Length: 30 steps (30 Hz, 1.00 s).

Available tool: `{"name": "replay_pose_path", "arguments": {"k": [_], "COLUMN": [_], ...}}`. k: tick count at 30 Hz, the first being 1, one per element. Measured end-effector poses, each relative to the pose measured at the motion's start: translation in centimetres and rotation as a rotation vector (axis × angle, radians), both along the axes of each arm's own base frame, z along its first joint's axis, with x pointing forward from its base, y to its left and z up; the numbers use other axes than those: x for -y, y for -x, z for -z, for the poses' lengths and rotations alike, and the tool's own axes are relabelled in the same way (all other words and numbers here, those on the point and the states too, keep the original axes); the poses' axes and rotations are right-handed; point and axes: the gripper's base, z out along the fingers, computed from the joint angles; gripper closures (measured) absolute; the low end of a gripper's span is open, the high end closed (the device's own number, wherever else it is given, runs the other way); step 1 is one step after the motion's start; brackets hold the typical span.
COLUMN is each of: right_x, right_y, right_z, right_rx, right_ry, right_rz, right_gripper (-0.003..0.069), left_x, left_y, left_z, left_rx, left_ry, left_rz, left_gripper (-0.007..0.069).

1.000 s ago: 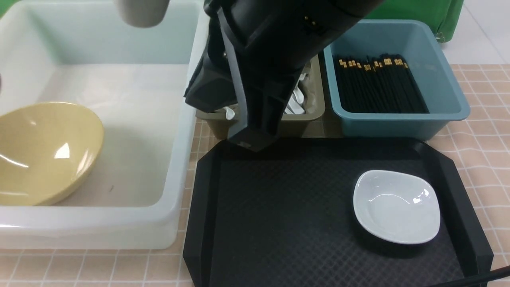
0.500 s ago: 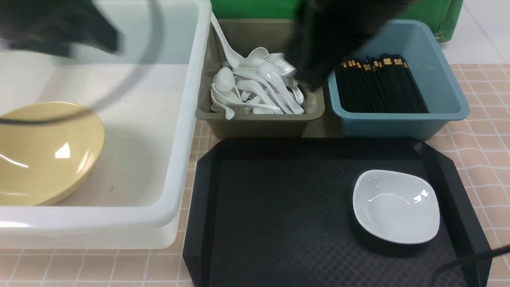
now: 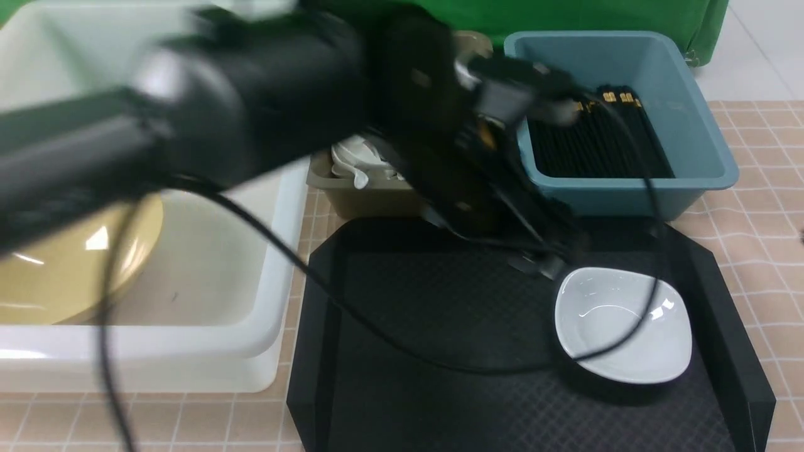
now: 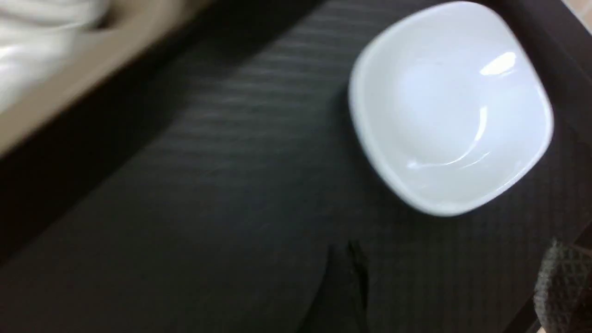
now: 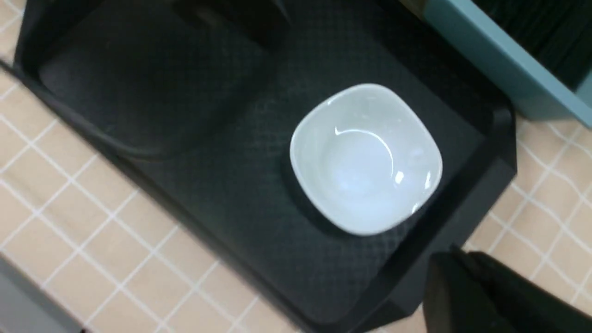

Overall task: On brown table put chopsticks spoon bowls plates into blue grey white boxes.
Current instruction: 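Grasp the small white bowl on the black tray by its rim with the left gripper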

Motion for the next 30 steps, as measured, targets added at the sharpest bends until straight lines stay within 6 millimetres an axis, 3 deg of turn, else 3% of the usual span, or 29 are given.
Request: {"name": "replay_pose_path", "arguments": {"k": [5,10,15,30], "right_x": [1.1,1.3,1.3,1.2], "right_y": [2.1,2.5,2.5,2.3], "right_z": [0.0,-0.1,-0.1,1.5], "right_rx": [0.040,0.053,0.054,0.005], "right_ry": [-0.022,-0.030,-0.026,0.006], "right_rz": [0.005,0.009,0.003,-0.009], "right_gripper": [0.0610,0.0610,0.0610,0.0610], "left_x": [3.2,5.2,6.2,7.5], "left_y": [-1.6,-3.8,-5.1,-6.1], "left_z": [2.7,5.0,6.8,12.0], "left_rx": [-0.021,-0.010,-0.005,-0.058], "left_ry": [-0.015,-0.029,-0.050,-0.061], "left_rz": [0.015,0.006,-0.009,-0.033], "left_gripper": [0.0151,0.0151,0.0151,0.0154]}}
